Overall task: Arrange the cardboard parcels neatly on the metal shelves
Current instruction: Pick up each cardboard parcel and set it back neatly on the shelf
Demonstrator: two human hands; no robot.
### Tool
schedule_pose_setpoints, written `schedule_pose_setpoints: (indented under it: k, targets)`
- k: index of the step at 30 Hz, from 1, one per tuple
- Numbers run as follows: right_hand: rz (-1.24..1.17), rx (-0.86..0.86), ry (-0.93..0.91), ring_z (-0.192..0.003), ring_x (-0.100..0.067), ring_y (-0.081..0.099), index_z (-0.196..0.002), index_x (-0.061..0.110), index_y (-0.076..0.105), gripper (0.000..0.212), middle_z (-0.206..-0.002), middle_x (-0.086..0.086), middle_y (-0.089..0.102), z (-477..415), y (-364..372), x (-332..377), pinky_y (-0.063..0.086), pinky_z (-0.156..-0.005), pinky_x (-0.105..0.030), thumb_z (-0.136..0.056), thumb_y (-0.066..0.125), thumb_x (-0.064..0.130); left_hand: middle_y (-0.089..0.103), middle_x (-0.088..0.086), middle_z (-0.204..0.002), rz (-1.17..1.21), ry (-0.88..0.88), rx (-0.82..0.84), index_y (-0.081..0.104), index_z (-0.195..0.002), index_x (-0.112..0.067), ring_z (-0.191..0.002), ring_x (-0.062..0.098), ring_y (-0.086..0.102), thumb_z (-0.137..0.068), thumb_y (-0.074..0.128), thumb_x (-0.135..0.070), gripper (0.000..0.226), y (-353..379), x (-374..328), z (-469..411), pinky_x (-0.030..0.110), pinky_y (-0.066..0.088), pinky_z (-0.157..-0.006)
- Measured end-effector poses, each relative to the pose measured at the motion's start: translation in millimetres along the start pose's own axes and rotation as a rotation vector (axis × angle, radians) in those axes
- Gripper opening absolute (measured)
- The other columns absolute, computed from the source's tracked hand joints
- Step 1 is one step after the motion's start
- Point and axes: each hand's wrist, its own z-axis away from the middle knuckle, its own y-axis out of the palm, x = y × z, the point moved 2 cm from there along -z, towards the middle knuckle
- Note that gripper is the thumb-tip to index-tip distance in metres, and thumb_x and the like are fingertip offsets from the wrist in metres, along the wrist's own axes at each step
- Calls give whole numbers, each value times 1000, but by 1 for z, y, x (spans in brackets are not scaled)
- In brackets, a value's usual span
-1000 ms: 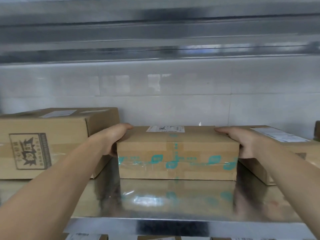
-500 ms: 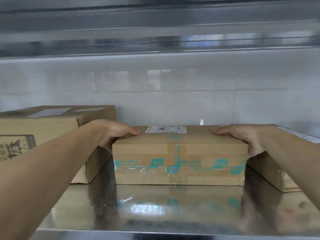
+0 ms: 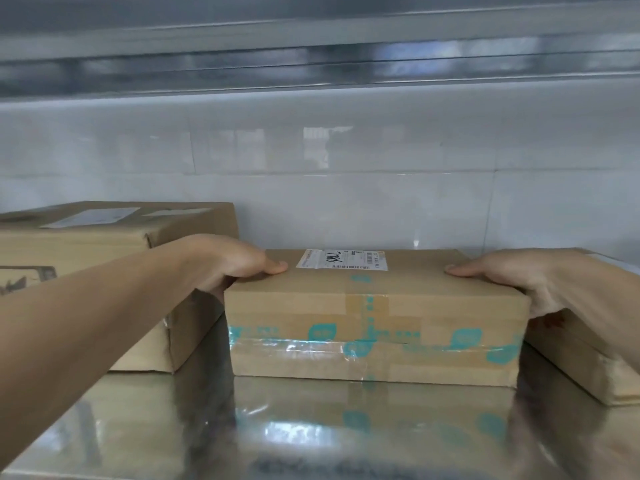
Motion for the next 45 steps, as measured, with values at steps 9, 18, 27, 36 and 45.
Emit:
schedule_pose_setpoints:
  k: [9, 18, 27, 36, 45]
  targets:
    - [1, -2, -8, -113, -37, 70, -122, 7, 66, 44, -113, -21, 75, 3, 3, -2, 48, -108, -59, -97, 65, 43, 77, 12, -108, -12, -13, -17, 68, -116, -9, -99, 27, 74, -102, 56, -42, 38, 4, 0, 2, 46, 57, -95]
    - [-8, -48, -74, -107, -32, 73, -117, 10, 67, 44, -112, -18, 76, 10, 5, -3, 51, -104, -59, -96, 65, 49, 77, 12, -106, 16, -10, -62, 67, -118, -10, -96, 25, 75, -101, 56, -48, 44, 5, -2, 15, 44, 58, -92]
    - [-94, -107, -243, -110, -31, 71, -118, 15, 70, 44, -113, -12, 76, 15, 0, -2, 51, -105, -56, -92, 69, 50, 77, 8, -102, 179, 159, -192, 70, -111, -11, -95, 25, 73, -99, 62, -42, 34, 4, 4, 32, 41, 58, -84]
    - [-269, -128, -438, -114, -28, 65, -120, 26, 67, 42, -120, -6, 71, 38, 3, -9, 51, -100, -45, -99, 52, 59, 70, 3, -110, 349, 389, -311, 57, -121, -13, -95, 17, 66, -96, 69, -31, 33, 9, 16, 47, 31, 48, -69]
    - [-549, -162, -532, -120, -23, 65, -138, 30, 56, 64, -129, -2, 68, 24, 6, -16, 49, -106, -49, -95, 44, 75, 69, 12, -119, 498, 482, -317, 50, -118, -11, -107, 28, 69, -88, 78, -16, 40, 21, 36, 43, 50, 55, -97]
